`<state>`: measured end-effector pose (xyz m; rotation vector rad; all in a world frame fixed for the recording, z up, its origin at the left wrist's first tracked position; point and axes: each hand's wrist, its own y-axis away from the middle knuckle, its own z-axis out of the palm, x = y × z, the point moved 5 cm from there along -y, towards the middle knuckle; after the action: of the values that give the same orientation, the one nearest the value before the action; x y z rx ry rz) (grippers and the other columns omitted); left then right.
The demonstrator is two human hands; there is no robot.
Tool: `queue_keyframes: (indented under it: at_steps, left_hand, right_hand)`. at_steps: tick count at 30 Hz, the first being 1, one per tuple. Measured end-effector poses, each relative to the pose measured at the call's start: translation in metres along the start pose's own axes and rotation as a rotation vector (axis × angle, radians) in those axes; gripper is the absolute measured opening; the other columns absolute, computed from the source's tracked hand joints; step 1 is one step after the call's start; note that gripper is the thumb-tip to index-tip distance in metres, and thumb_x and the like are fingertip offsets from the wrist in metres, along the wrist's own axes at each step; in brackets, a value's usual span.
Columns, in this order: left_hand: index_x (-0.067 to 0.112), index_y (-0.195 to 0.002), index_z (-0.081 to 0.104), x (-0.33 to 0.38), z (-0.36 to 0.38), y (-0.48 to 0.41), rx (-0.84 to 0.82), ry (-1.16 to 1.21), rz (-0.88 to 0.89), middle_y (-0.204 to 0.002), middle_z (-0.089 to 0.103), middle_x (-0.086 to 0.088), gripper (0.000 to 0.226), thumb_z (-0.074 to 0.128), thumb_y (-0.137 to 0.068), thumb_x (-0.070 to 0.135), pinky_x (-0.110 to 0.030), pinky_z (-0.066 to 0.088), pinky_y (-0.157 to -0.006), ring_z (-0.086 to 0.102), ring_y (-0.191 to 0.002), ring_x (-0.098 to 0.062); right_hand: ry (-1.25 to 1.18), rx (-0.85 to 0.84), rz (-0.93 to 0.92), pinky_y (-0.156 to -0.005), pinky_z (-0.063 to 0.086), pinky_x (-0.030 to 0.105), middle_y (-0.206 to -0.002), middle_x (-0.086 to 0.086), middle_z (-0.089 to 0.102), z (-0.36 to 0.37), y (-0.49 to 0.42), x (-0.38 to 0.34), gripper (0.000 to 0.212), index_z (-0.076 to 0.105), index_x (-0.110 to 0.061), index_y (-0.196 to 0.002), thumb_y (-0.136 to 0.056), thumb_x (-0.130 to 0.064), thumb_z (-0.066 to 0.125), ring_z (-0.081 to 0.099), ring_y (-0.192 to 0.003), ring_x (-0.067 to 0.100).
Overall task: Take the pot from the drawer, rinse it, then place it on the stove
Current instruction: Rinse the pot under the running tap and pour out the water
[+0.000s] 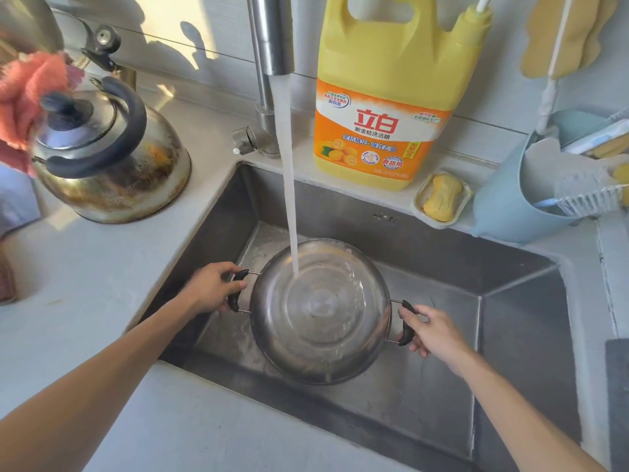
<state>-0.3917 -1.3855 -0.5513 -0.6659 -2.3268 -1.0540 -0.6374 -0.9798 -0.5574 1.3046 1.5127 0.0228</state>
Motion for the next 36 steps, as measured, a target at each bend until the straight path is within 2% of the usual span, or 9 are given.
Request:
queue_keyframes:
  at_steps: [5,9,17,20,22,24,26,29,36]
  left_hand:
    - [0.022,-0.112,0.074,-0.004,-0.003,0.004,0.038,-0.014,0.011,-0.085,0.081,-0.01,0.012,0.077,-0.1,0.025,-0.049,0.07,-0.068,0.082,-0.066,-0.024]
    - [0.023,-0.106,0.071,-0.019,0.001,0.006,0.019,-0.153,-0.068,-0.084,0.079,-0.008,0.007,0.074,-0.102,0.028,-0.047,0.069,-0.068,0.081,-0.065,-0.026]
    - [0.016,-0.1,0.064,-0.041,0.005,0.009,-0.042,-0.275,-0.218,-0.092,0.072,-0.008,0.01,0.072,-0.103,0.021,-0.027,0.052,-0.039,0.072,-0.077,-0.024]
    - [0.017,-0.105,0.064,-0.041,0.005,0.009,-0.034,-0.285,-0.197,-0.094,0.072,-0.007,0.007,0.07,-0.105,0.022,-0.029,0.056,-0.044,0.075,-0.084,-0.028]
    - [0.018,-0.108,0.065,-0.04,0.005,0.01,-0.024,-0.222,-0.18,-0.098,0.074,-0.008,0.005,0.067,-0.106,0.023,-0.04,0.067,-0.056,0.078,-0.086,-0.03]
    - [0.019,-0.112,0.068,-0.036,0.004,0.011,-0.003,-0.15,-0.139,-0.098,0.076,-0.007,0.009,0.067,-0.107,0.026,-0.048,0.07,-0.066,0.08,-0.083,-0.029]
    - [0.023,-0.118,0.071,-0.028,-0.002,0.015,0.048,-0.095,-0.078,-0.095,0.078,-0.001,0.014,0.068,-0.106,0.029,-0.045,0.07,-0.068,0.081,-0.074,-0.023]
    - [0.024,-0.13,0.073,-0.01,-0.01,0.023,0.124,0.004,-0.012,-0.096,0.081,-0.002,0.028,0.073,-0.103,0.03,-0.034,0.066,-0.056,0.078,-0.056,-0.015]
    - [0.016,-0.138,0.074,0.009,-0.014,0.035,0.179,0.084,0.036,-0.082,0.075,0.005,0.036,0.073,-0.103,0.024,-0.017,0.054,-0.046,0.071,-0.048,-0.007]
  right_hand:
    - [0.091,-0.012,-0.044,-0.045,0.042,0.025,-0.081,0.005,0.083,0.001,-0.001,-0.007,0.028,0.063,-0.027,-0.126,-0.101,-0.038,0.069,0.062,-0.054,0.017]
    - [0.122,0.017,-0.044,-0.044,0.044,0.027,-0.077,0.01,0.081,0.007,-0.005,-0.013,0.038,0.062,-0.028,-0.135,-0.099,-0.037,0.071,0.061,-0.05,0.017]
    - [0.262,-0.033,-0.14,-0.045,0.049,0.028,-0.073,0.01,0.08,0.014,-0.006,-0.053,0.042,0.062,-0.03,-0.142,-0.1,-0.036,0.069,0.063,-0.046,0.014]
    - [0.265,-0.024,-0.149,-0.043,0.049,0.027,-0.072,0.009,0.08,0.014,-0.006,-0.059,0.042,0.062,-0.029,-0.142,-0.101,-0.032,0.068,0.062,-0.043,0.01]
    - [0.238,-0.017,-0.139,-0.043,0.05,0.028,-0.073,0.01,0.08,0.011,-0.007,-0.056,0.041,0.062,-0.028,-0.142,-0.101,-0.031,0.068,0.063,-0.044,0.011]
    - [0.188,-0.005,-0.116,-0.045,0.053,0.03,-0.074,0.013,0.08,0.009,-0.009,-0.048,0.04,0.063,-0.025,-0.141,-0.101,-0.029,0.068,0.065,-0.047,0.017]
    - [0.141,0.013,-0.088,-0.047,0.054,0.032,-0.074,0.015,0.08,0.007,-0.01,-0.037,0.041,0.063,-0.021,-0.142,-0.101,-0.028,0.068,0.066,-0.049,0.02]
    - [0.09,0.022,-0.037,-0.049,0.055,0.034,-0.076,0.018,0.08,0.009,-0.008,-0.023,0.042,0.062,-0.019,-0.143,-0.102,-0.026,0.068,0.066,-0.051,0.023]
    - [0.074,0.009,0.007,-0.049,0.051,0.032,-0.079,0.02,0.08,0.011,-0.003,-0.016,0.039,0.065,-0.019,-0.141,-0.103,-0.028,0.067,0.063,-0.052,0.023]
